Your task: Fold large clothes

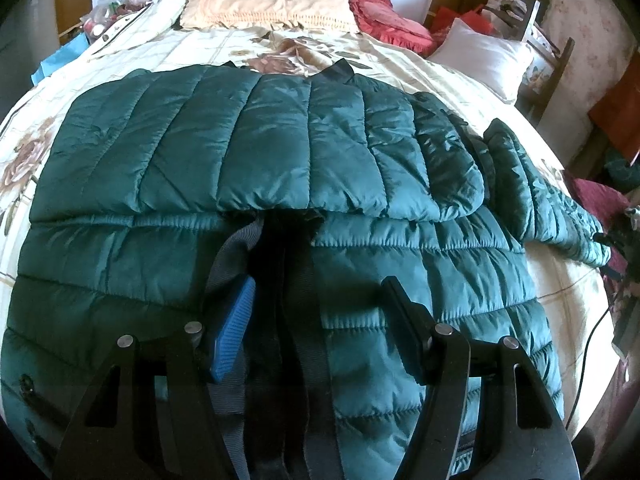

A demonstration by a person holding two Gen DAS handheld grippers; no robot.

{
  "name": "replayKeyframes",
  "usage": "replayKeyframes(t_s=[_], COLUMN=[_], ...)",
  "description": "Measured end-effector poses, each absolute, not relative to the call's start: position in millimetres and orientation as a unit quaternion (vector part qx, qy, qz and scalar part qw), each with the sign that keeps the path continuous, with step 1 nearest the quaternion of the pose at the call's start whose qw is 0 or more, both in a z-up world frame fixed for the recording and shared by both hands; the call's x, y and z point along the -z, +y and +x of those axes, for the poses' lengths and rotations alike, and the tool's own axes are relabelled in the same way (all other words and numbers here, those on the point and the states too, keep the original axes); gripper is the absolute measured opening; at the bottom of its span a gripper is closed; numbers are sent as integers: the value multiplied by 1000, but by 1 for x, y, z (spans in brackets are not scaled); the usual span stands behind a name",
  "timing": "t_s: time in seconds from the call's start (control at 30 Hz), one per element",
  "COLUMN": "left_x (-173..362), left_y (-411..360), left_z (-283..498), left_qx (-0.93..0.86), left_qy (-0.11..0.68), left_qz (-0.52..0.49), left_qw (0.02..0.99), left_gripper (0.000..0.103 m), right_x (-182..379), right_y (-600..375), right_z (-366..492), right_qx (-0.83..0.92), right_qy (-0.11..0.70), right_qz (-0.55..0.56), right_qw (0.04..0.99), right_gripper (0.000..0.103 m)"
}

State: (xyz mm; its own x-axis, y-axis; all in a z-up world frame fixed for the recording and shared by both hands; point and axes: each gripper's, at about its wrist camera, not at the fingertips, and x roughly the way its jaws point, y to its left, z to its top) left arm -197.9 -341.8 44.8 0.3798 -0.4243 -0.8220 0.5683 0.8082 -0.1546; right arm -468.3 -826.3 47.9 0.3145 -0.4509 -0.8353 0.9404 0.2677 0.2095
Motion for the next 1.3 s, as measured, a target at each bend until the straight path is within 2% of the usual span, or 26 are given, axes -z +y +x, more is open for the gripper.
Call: replayKeyframes(t_s=[0.3, 0.37, 0.4, 0.43, 0.53, 1.0, 1.3], left_x=[-46, -46, -46, -46, -47, -68, -75], left_y=[-339, -338, -338, -338, -337, -327, -309], left_z=[-200, -200, -200, -201, -201, -207, -192], left_qx=[301, 300, 300, 300, 303, 317, 308], left_qy=[470, 470, 469, 469, 469, 452, 458], left_qz=[80, 82, 82, 83, 82, 76, 67], left_qw=[826, 826, 826, 826, 826, 831, 831], left_gripper=[65, 65, 65, 65, 65, 65, 65], right_x=[-37, -37, -39, -41, -54, -148, -166], right_y=[-844, -844, -843, -842, -835, -747, -677], right_z=[-467, -463, -462, -463, -466, -418, -345], right_qx=[496, 500, 501, 498, 496, 396, 284], right_qy=[320, 326, 327, 323, 312, 272, 295], right_qz=[357, 334, 325, 321, 298, 190, 162], right_qw=[724, 729, 733, 738, 754, 856, 898], right_gripper=[82, 65, 49, 37, 18, 14, 14])
